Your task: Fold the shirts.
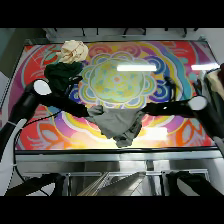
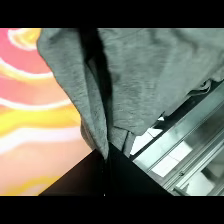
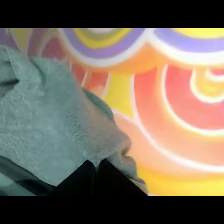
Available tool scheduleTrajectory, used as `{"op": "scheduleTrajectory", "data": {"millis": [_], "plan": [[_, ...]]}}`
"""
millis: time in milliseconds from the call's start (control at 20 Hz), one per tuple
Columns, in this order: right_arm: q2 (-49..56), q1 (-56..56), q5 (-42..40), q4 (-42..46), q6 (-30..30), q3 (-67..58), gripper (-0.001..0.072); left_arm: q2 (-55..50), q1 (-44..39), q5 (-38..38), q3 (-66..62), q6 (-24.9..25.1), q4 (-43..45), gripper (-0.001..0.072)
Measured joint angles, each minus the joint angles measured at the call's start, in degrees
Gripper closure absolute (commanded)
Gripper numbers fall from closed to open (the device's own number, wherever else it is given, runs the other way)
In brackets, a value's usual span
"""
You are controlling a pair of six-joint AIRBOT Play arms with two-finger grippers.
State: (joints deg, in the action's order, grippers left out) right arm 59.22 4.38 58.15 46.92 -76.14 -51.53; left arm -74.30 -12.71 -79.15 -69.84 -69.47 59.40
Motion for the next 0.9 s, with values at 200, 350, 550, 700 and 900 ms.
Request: {"op": "scheduleTrajectory", "data": {"millis": [200,350,550,700,900], "plan": [[-12.6,-6.5,4.1,8.2,-3.8,-6.8,0.0696,8.3,4.2,-1.0,0.0,-0.3,3.5,0.0697],[-17.1,-9.4,8.4,12.1,-4.9,-15.5,0.0696,15.6,6.1,-0.6,-0.1,-0.4,4.3,0.0697],[-19.0,-10.8,12.1,14.8,-5.5,-29.1,0.0696,24.4,5.3,-0.4,-4.3,-0.4,4.9,0.0698],[-18.8,-11.2,14.6,15.9,-5.6,-39.3,0.0696,28.6,4.1,-0.1,-13.3,-1.6,5.8,0.0698],[-16.6,-11.3,17.0,18.2,-5.7,-50.6,0.0696,26.6,3.5,-3.0,-32.7,-3.7,9.9,0.0698]]}}
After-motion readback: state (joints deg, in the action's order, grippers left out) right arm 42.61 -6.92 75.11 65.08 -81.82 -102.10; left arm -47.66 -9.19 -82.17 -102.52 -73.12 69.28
